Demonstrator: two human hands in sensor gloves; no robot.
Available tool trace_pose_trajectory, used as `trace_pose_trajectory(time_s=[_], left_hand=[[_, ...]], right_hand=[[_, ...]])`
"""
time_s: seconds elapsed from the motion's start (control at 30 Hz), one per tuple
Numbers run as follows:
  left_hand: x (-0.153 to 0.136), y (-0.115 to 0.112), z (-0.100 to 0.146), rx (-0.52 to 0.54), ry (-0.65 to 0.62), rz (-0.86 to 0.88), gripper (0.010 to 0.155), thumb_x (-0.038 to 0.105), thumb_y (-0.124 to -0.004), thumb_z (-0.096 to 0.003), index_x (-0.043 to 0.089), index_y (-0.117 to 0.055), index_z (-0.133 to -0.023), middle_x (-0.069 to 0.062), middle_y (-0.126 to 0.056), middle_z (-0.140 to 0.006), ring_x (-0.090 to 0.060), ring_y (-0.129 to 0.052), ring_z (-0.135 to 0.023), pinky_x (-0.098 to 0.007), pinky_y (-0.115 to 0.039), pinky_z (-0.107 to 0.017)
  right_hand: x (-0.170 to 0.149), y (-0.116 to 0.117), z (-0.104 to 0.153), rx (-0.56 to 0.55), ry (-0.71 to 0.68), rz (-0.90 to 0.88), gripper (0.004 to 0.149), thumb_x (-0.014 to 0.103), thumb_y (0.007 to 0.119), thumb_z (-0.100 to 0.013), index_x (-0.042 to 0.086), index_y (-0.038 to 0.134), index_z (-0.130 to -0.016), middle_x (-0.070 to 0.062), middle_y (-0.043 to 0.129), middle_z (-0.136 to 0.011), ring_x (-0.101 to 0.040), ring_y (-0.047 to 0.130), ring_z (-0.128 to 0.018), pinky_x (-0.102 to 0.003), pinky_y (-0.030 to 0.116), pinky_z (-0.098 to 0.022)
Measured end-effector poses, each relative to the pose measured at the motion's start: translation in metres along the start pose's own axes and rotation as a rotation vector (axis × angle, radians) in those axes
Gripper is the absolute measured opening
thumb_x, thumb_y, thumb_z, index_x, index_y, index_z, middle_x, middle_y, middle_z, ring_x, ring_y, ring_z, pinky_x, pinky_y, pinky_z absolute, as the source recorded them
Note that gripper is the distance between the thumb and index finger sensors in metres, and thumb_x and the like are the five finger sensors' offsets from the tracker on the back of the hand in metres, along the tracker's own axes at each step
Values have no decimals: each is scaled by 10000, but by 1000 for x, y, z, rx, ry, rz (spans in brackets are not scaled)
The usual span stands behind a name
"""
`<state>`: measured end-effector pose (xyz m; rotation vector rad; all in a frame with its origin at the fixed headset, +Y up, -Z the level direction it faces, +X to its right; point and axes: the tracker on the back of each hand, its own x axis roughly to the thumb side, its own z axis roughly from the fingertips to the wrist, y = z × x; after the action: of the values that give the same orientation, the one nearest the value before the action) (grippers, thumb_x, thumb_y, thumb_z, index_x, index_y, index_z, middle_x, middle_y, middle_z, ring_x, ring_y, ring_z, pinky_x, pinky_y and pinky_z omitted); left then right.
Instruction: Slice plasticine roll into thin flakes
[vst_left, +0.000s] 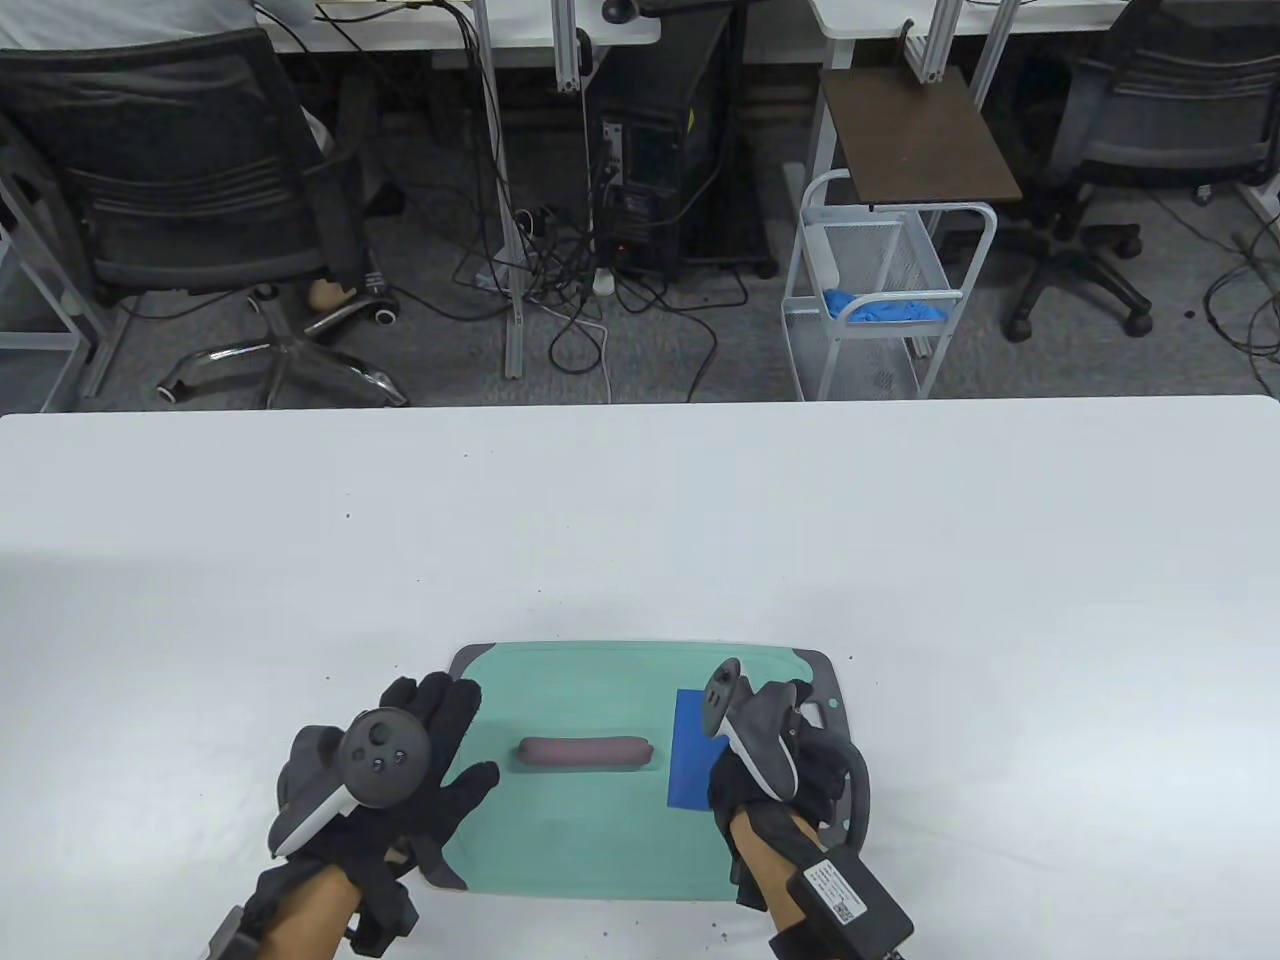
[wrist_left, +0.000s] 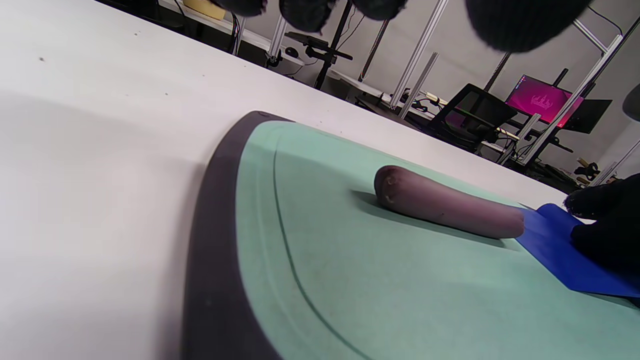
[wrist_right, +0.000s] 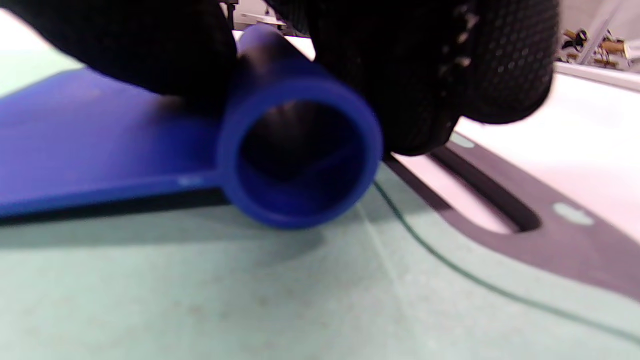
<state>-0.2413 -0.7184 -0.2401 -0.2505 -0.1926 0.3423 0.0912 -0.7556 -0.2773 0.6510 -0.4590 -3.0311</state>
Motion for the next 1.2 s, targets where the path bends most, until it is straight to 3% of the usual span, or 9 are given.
trace_pose_trajectory(time_s=[0.17,0.33,0.5,0.67,0.93,1.07,1.2], left_hand=[[0,0,0,-5,5,14,805,697,-633,-376,382,-370,-1068,29,-373,-1208,-364,-394,-1139,-635,-425,-776],[0,0,0,-10,7,12,803,696,-633,-376,382,-371,-1068,29,-374,-1207,-365,-399,-1138,-634,-430,-776],[0,-1,-1,-13,5,10,802,696,-632,-377,380,-374,-1068,30,-379,-1207,-367,-406,-1137,-634,-433,-776],[4,-3,-2,-24,-2,-2,801,695,-632,-378,380,-376,-1068,29,-382,-1207,-367,-409,-1138,-634,-434,-776],[36,-17,-8,-88,-67,-87,794,694,-631,-382,389,-379,-1070,44,-376,-1213,-358,-397,-1148,-637,-425,-785],[61,-24,-17,-133,-131,-151,762,648,-658,-391,393,-402,-1062,62,-392,-1210,-345,-404,-1154,-634,-429,-793],[84,-30,-35,-84,-196,-265,697,583,-694,-394,412,-485,-1037,108,-472,-1186,-328,-472,-1143,-608,-482,-793]], right_hand=[[-12,-3,-4,36,-38,-155,891,408,778,-414,-26,313,-1038,-186,804,-815,-450,857,-655,-571,759,-459],[-26,-21,0,-46,-91,-397,848,389,717,-427,-32,277,-1018,-119,902,-651,-416,938,-538,-555,809,-378],[-33,-38,13,-100,-138,-474,831,451,708,-432,12,323,-1024,-88,991,-477,-389,1000,-384,-536,838,-274],[-32,-50,28,-152,-187,-479,823,490,725,-428,36,396,-1030,-62,1000,-416,-367,1006,-337,-519,838,-247],[-15,-57,47,-112,-280,-380,884,392,750,-445,171,140,-1045,-77,856,-634,-384,902,-539,-538,775,-396],[-2,-59,53,-149,-296,-334,872,367,789,-435,236,173,-1039,-73,910,-575,-368,955,-458,-527,816,-337],[13,-64,60,-193,-309,-287,841,380,817,-424,285,251,-1039,-58,958,-488,-346,992,-373,-514,842,-280]])
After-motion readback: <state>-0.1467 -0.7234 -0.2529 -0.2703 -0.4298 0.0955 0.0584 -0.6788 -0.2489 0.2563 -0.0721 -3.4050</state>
